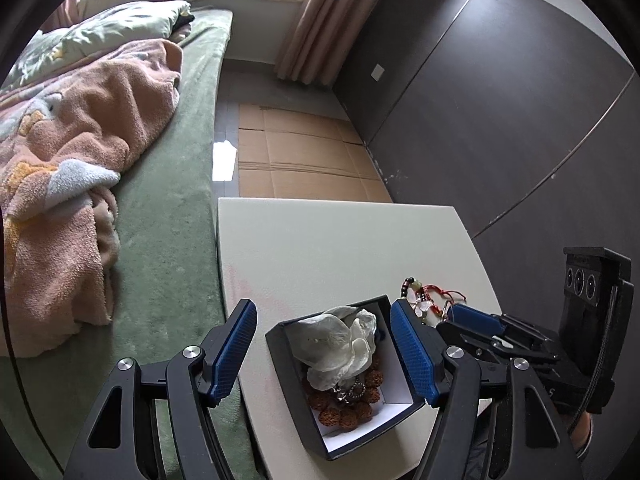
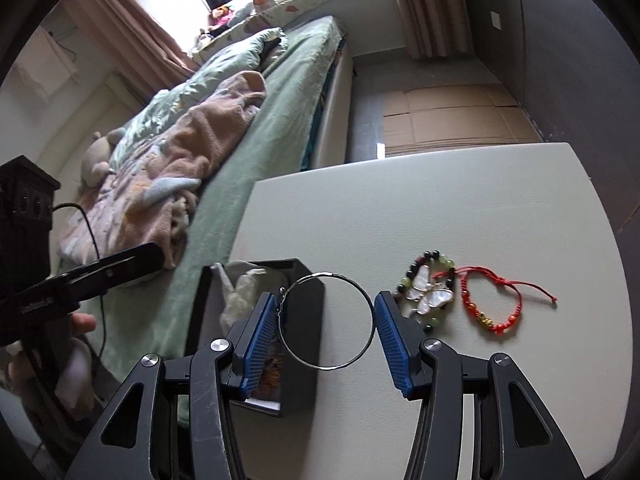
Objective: Organize jewelry
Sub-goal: 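Grasp the silver hoop with the right gripper and lower it into the box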
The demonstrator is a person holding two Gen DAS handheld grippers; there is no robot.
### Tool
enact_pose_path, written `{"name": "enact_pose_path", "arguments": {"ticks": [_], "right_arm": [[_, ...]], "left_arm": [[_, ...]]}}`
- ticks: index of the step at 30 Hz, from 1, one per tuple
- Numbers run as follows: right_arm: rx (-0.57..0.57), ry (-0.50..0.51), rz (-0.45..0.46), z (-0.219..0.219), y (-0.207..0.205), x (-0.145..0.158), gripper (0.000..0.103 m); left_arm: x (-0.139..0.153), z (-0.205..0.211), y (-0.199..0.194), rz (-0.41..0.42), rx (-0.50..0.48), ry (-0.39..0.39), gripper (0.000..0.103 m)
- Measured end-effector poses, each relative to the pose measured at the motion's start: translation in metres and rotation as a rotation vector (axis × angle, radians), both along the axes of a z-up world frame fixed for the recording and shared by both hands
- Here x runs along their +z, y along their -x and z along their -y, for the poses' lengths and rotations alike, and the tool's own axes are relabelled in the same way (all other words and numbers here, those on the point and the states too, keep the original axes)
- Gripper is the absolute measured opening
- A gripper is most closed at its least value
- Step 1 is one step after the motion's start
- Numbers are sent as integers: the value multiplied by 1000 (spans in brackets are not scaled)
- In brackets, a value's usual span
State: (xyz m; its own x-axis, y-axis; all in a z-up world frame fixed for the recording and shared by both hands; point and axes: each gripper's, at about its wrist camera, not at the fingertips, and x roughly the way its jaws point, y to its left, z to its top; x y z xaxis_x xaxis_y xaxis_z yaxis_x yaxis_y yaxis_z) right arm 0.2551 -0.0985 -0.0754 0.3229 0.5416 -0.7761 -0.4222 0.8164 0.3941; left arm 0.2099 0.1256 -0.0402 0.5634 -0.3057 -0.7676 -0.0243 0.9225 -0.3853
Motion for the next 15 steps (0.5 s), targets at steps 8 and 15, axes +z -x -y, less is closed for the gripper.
{"name": "enact_pose_path", "arguments": {"ticks": [8,15], "right_arm": [[81,-83,-1,-44,11,10,52],[126,-37,-88,-78,5,-15,55]], "left_arm": [[8,-12,-2,20,43,12,70],[2,-20,-2,2,67,23,70]]}}
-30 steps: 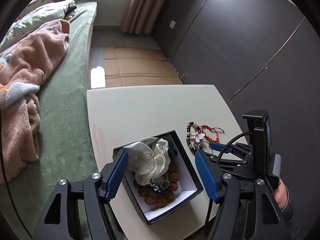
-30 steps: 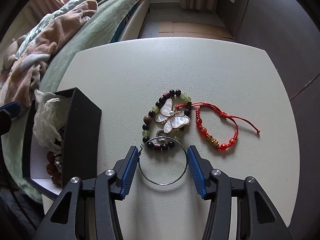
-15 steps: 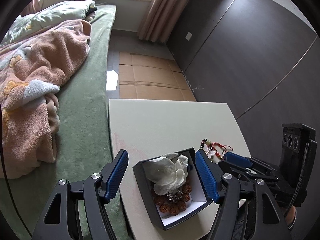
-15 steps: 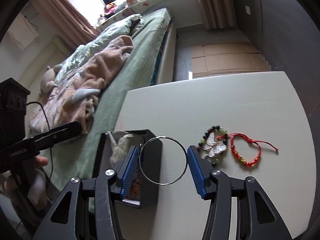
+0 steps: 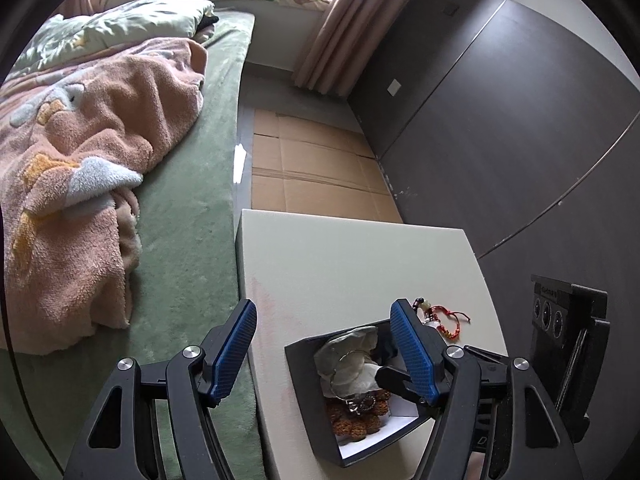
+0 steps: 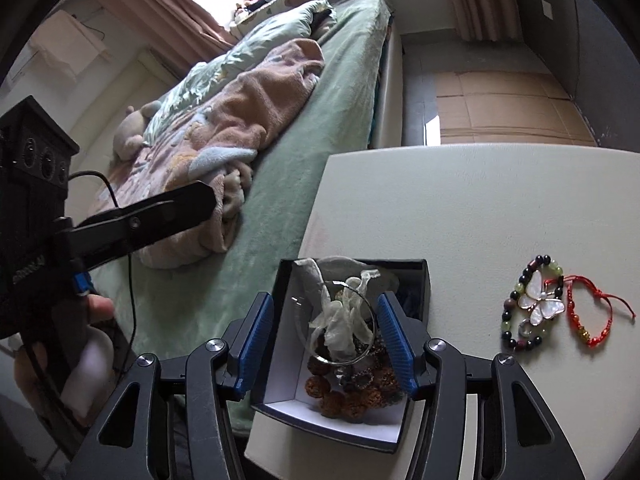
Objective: Organize jewelry
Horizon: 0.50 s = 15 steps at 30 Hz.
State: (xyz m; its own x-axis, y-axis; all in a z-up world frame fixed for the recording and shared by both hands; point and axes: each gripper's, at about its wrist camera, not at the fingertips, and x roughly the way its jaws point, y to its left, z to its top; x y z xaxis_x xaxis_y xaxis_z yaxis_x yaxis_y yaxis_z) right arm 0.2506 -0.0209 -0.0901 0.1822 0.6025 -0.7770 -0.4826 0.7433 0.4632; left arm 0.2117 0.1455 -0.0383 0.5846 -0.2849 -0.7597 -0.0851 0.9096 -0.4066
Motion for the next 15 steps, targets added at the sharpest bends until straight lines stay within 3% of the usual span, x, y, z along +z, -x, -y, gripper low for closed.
{"name": "enact_pose_path", "arguments": {"ticks": [4,7,15], "right_arm": [[-33,-2,-8,18,-4,-3,56],[-74,-4,20,36,-4,5,62],[-161,-25,38,87,-11,17,63]], "left_arm": [[1,5,-1,2,-4,2,70],[3,14,-4,7,-23,0,70],[5,51,-12,7,-88,-20,70]]}}
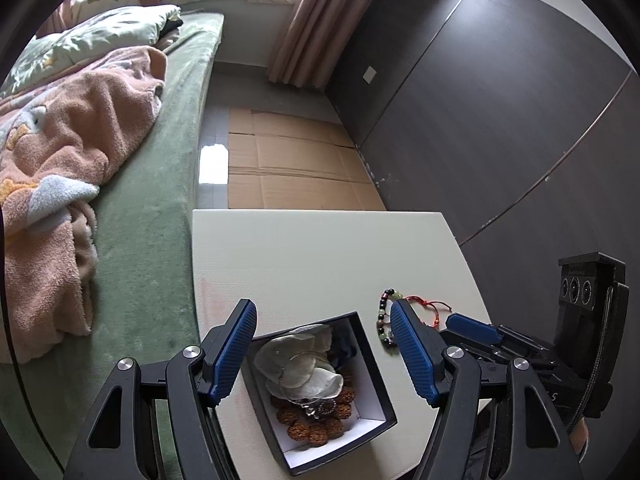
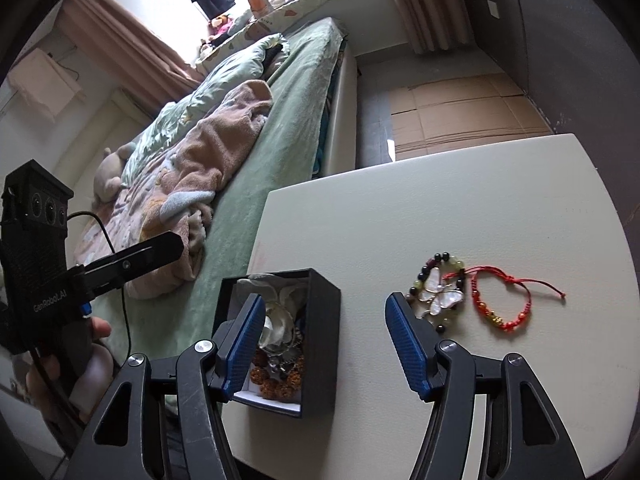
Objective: Organize jewelry
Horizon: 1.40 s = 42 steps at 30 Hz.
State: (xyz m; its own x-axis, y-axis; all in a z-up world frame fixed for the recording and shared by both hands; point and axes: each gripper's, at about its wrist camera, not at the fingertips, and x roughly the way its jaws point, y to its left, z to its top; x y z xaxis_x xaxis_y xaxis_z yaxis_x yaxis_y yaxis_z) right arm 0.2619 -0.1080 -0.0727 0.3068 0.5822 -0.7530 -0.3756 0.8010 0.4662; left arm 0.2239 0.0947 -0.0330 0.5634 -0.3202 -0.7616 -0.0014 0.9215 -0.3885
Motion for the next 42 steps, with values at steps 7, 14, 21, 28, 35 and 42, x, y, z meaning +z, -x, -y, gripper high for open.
{"name": "enact_pose_path", "arguments": {"ticks": [7,14,21,28,35,42], "right_arm": [[-73,2,-24,40,-5,-1,63],[-186,16,-83,84,-11,-13,63],[-270,7,-123,122,-15,-21,63],[-293,-7,-136,145,-16,-25,63],[-311,-25,-148,164,-20,-32,63],[-329,-43,-158,177,-26,-37,63]], "left_arm": [[-4,38,-11,-10,-59,-17,70],[-13,77,-23,-28,-112,-53,70],[-26,117,-36,-47,-166,-87,66],[-46,154,-51,-88,-211,-180,55],[-73,171,-68,-159,-220,-230,41],[-94,177,-77,-222,-217,-246,35]]}}
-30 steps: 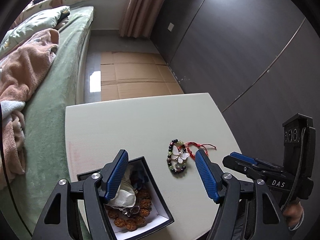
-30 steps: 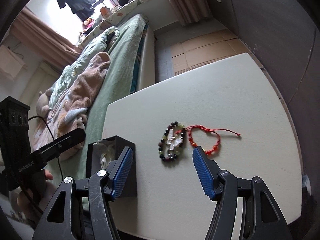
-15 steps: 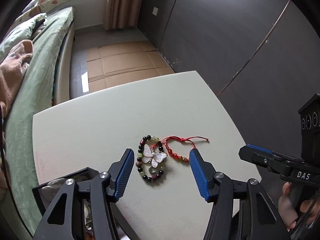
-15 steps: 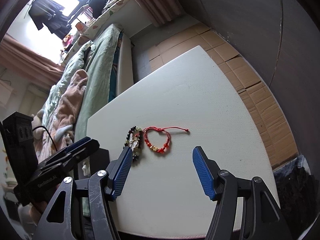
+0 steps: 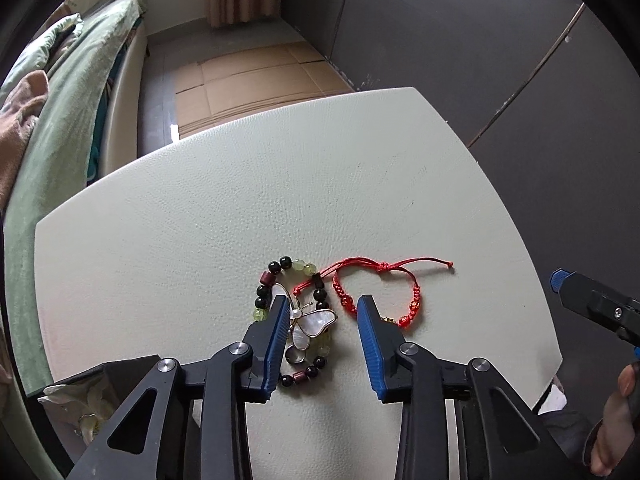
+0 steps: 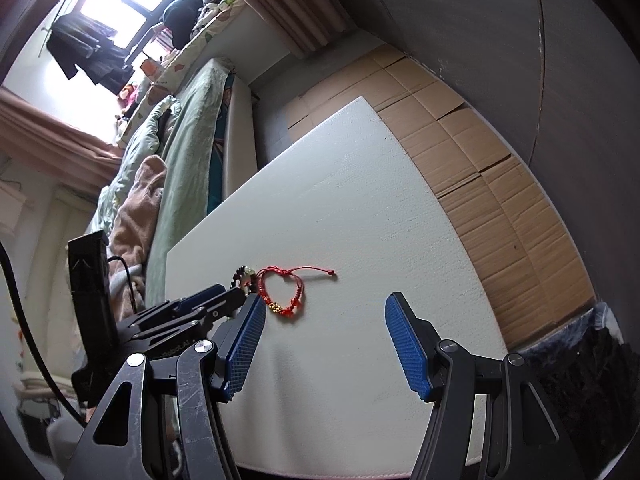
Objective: Organize jewelry
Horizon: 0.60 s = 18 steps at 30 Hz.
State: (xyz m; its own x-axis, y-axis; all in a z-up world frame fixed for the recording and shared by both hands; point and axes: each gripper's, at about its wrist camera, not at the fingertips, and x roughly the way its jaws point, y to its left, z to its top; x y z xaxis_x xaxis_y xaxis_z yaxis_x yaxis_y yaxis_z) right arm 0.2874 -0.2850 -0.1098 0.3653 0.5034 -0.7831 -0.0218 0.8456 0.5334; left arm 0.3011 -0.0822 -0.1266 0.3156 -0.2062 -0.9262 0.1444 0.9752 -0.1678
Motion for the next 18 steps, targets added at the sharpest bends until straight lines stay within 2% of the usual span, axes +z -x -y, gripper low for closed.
{"name": "enact_pose_path", "arguments": {"ticks": [12,17,18], "right_arm": [[5,3,-6,-2,-2,-5,63],[1,9,-11,-7,-2,-6,63],[1,12,-12,-8,-3,-7,63]], "left_arm": [[-12,5,-3,-9,16,-122,34],[-10,-4,-5,-8,47,-60,33],[-10,-6,-5,-7,51,-46,28]]}}
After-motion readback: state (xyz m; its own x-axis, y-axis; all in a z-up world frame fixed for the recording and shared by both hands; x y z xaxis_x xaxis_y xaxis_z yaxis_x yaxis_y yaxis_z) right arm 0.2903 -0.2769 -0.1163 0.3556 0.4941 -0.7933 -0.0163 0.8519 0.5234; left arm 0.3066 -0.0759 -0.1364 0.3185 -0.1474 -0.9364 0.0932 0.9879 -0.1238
